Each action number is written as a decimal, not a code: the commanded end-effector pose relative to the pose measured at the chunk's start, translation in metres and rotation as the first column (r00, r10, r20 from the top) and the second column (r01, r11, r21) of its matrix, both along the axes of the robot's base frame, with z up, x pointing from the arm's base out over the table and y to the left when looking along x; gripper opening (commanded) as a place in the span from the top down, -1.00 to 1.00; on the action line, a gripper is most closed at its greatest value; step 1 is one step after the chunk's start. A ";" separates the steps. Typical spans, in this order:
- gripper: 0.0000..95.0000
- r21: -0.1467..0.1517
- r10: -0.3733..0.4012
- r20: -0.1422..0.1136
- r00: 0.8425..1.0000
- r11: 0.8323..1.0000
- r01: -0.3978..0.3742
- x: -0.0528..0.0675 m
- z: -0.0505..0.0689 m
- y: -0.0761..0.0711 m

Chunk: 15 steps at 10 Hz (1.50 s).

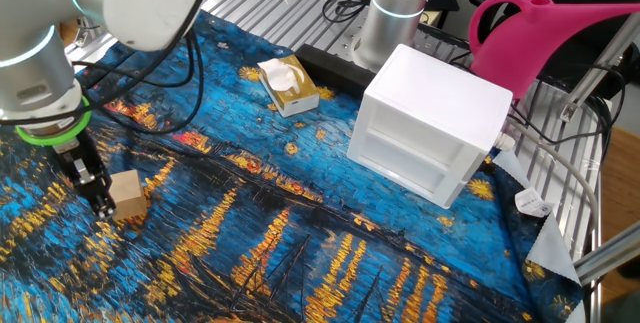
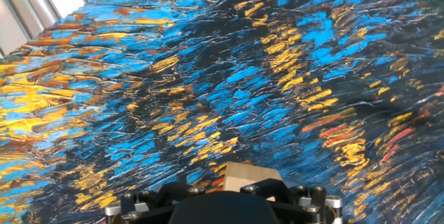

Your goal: Pick up the small block on the left and move it to the right

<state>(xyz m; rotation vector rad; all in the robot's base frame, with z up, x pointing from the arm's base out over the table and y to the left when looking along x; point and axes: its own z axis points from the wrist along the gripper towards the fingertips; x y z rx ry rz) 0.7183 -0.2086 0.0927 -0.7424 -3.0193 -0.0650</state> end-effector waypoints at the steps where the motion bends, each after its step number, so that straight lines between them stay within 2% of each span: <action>1: -1.00 0.001 0.010 -0.004 1.000 1.000 -0.010 0.003 0.000 -0.001; 5: -1.00 0.010 -0.014 -0.005 1.000 1.000 0.014 0.003 0.000 -0.001; 6: -1.00 0.024 -0.018 -0.002 1.000 1.000 0.018 0.003 0.000 -0.001; 7: -0.60 0.062 -0.035 0.016 0.999 0.998 0.033 0.003 0.000 -0.001; 8: -0.60 0.063 -0.035 0.019 0.999 0.997 0.034 0.003 0.000 -0.001; 9: -0.60 0.059 -0.072 0.035 0.997 0.996 0.070 0.003 0.000 -0.001; 12: -0.60 -0.009 -0.117 0.041 0.992 0.993 0.117 0.003 0.000 -0.001; 15: -0.60 -0.021 -0.132 0.043 0.990 0.991 0.133 0.003 0.000 -0.001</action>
